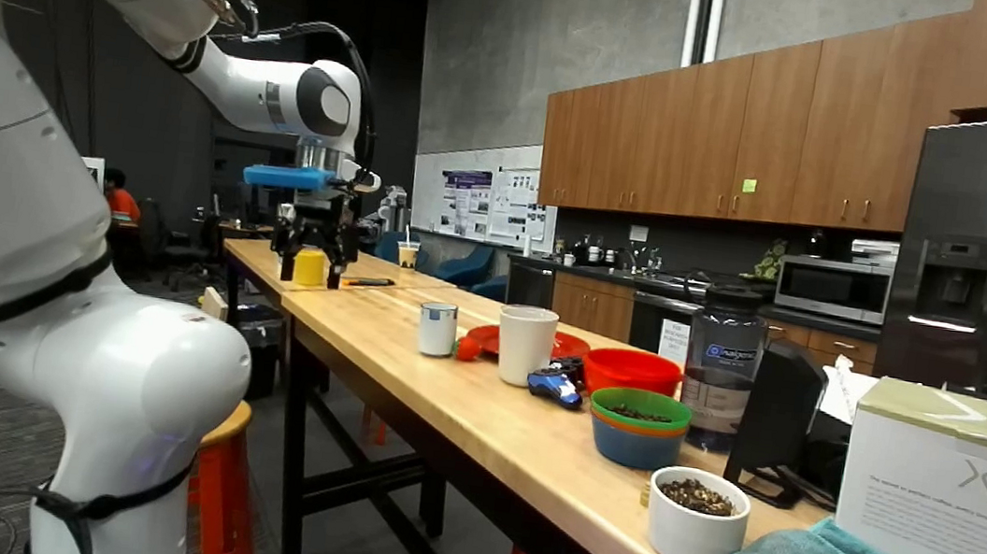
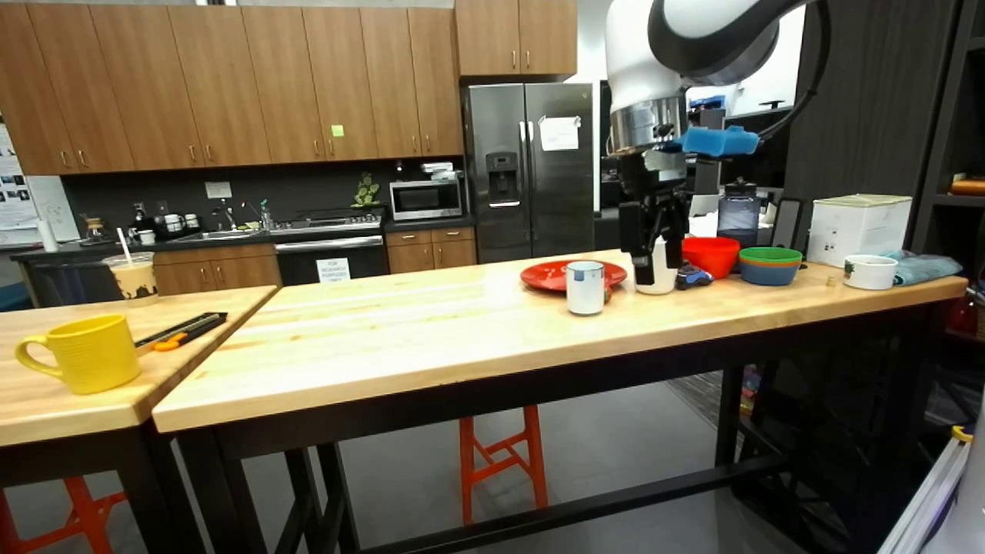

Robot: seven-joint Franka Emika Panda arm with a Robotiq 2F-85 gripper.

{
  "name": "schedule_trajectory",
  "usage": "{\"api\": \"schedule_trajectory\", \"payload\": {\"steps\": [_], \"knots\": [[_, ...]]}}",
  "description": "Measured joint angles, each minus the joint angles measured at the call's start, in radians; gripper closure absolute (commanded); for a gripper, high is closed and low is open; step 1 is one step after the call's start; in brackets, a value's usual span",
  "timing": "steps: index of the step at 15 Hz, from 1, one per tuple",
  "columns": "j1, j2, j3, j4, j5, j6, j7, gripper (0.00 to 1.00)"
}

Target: Pick up the red plush toy from the table and place it on the red plate

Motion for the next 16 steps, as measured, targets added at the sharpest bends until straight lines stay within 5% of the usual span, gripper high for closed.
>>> {"api": "schedule_trajectory", "payload": {"steps": [16], "knots": [[-0.06,0.157,-0.022,-0.005,-0.176,0.167,0.021,0.0]]}}
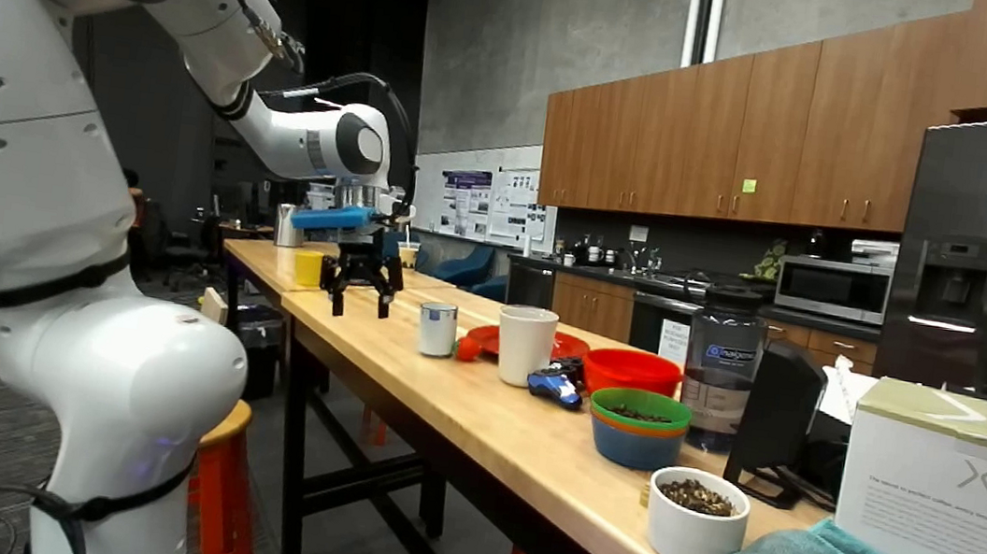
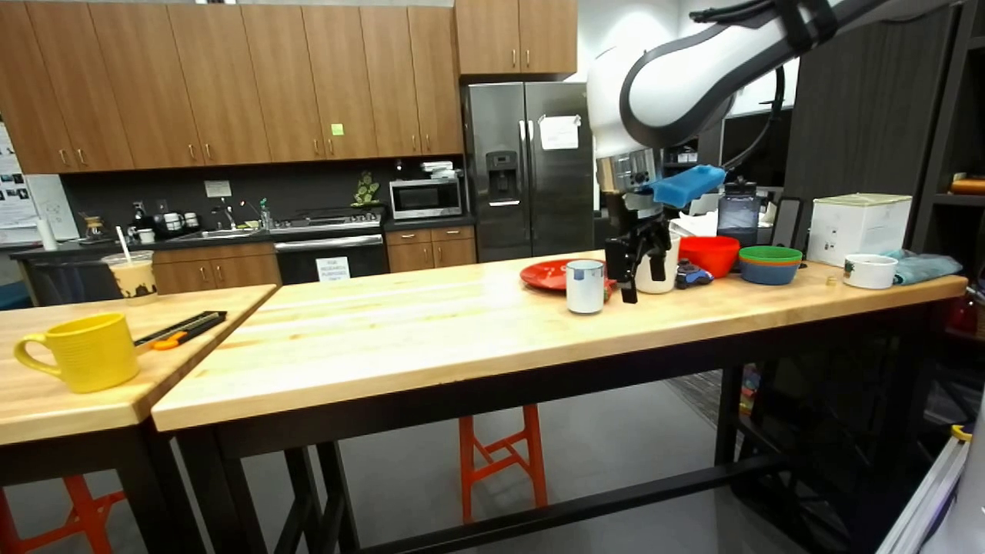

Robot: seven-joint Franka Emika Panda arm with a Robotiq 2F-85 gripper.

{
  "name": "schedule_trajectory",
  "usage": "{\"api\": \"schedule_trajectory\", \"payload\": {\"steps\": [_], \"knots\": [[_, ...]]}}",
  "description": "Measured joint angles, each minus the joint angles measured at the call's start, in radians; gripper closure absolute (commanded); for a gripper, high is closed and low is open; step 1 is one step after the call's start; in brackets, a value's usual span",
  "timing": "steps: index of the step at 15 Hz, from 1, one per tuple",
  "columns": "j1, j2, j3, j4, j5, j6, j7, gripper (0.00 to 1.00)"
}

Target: Pick up the red plush toy from the table and place it on the red plate

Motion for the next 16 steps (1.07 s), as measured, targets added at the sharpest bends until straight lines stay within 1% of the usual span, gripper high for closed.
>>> {"api": "schedule_trajectory", "payload": {"steps": [6,10,16], "knots": [[-0.046,0.003,-0.029,-0.003,-0.061,0.05,0.056,0.0],[-0.063,0.022,-0.035,-0.019,-0.074,0.099,0.103,0.0],[-0.052,0.087,-0.01,-0.096,-0.075,0.276,0.166,0.0]]}}
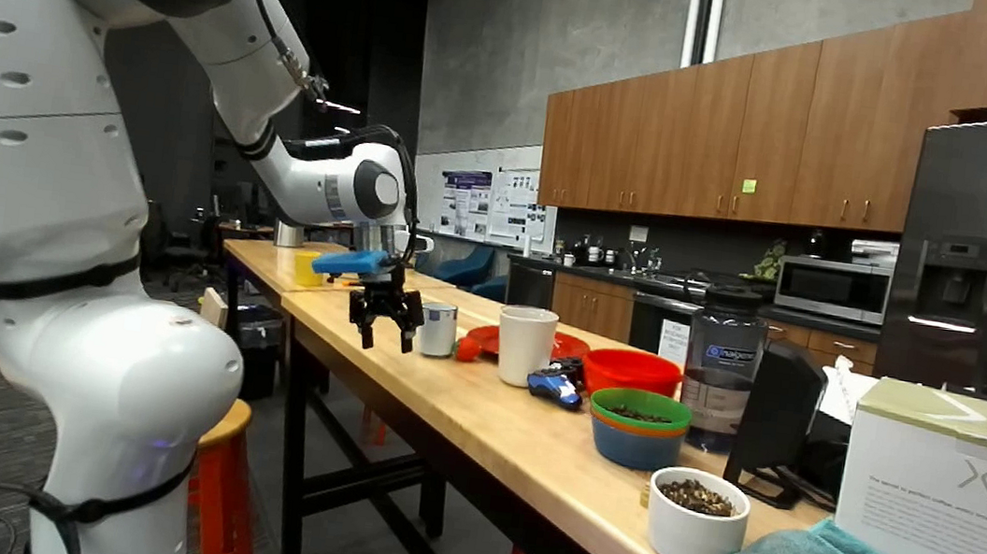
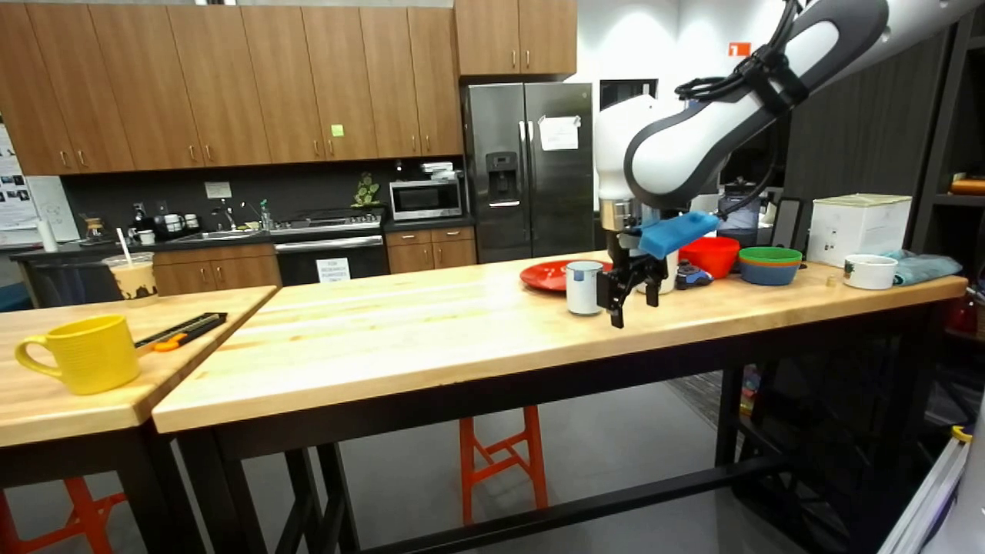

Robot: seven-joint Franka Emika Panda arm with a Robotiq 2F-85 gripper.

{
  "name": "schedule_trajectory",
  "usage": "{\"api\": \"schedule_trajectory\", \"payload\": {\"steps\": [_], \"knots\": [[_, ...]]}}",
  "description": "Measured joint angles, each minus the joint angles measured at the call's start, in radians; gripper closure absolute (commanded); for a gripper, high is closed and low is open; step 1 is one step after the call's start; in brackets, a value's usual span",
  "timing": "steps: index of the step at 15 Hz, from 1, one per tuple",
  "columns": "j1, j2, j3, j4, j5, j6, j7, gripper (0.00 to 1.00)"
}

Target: Pick up the red plush toy from the table and place it on the red plate

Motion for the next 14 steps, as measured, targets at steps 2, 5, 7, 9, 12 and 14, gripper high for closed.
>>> {"api": "schedule_trajectory", "payload": {"steps": [2,5,7,9,12,14], "knots": [[0.004,0.025,0.006,-0.004,-0.004,0.039,0.012,0.0],[0.008,0.044,0.009,0.002,-0.021,0.067,0.016,0.0],[0.007,0.046,0.009,0.009,-0.028,0.07,0.016,0.0],[0.006,0.046,0.005,0.024,-0.028,0.06,0.015,0.0],[0.002,0.046,-0.006,0.055,-0.034,0.022,0.015,0.0],[0.0,0.046,-0.012,0.064,-0.038,0.012,0.015,0.0]]}}
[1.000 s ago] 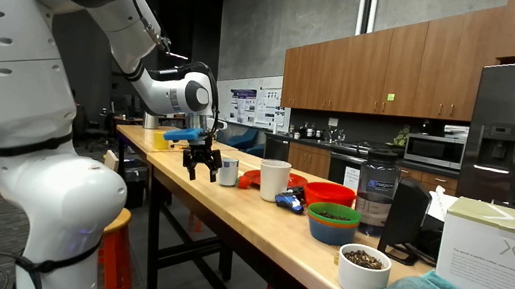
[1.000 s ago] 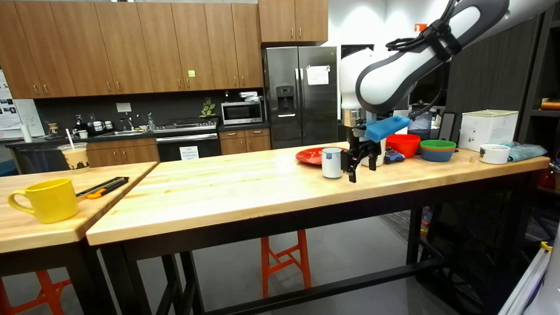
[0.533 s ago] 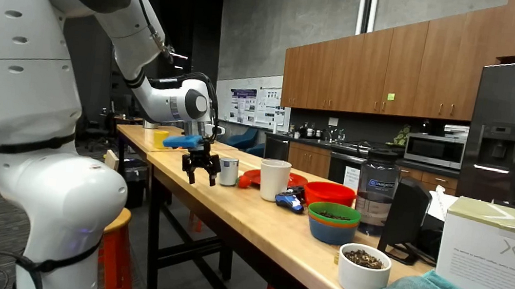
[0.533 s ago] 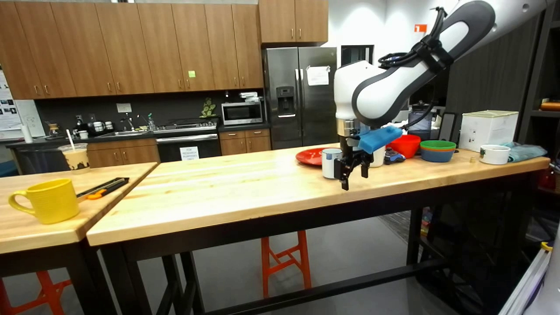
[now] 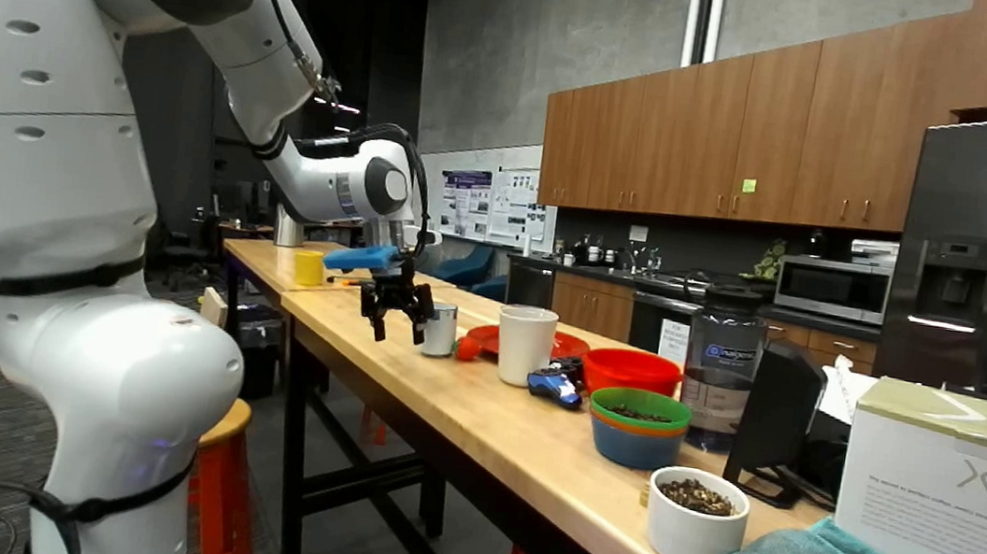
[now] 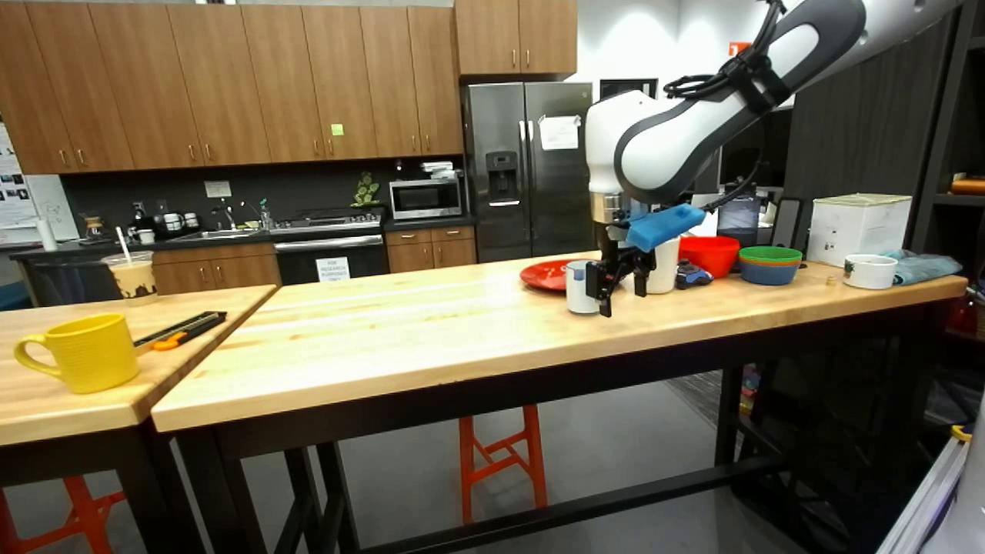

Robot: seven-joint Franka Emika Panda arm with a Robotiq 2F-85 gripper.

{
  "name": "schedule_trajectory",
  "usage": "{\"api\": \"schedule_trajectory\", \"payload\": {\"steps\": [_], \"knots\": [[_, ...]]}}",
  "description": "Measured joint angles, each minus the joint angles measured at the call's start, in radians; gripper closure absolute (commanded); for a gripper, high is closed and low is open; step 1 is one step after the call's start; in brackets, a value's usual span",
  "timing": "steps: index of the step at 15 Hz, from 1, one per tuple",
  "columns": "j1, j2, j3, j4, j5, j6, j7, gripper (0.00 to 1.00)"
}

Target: Pick up the red plush toy from the table and place it on the red plate

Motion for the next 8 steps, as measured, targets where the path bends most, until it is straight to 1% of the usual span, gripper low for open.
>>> {"api": "schedule_trajectory", "payload": {"steps": [8], "knots": [[0.006,0.004,0.0,-0.001,0.0,0.0,0.0,0.0]]}}
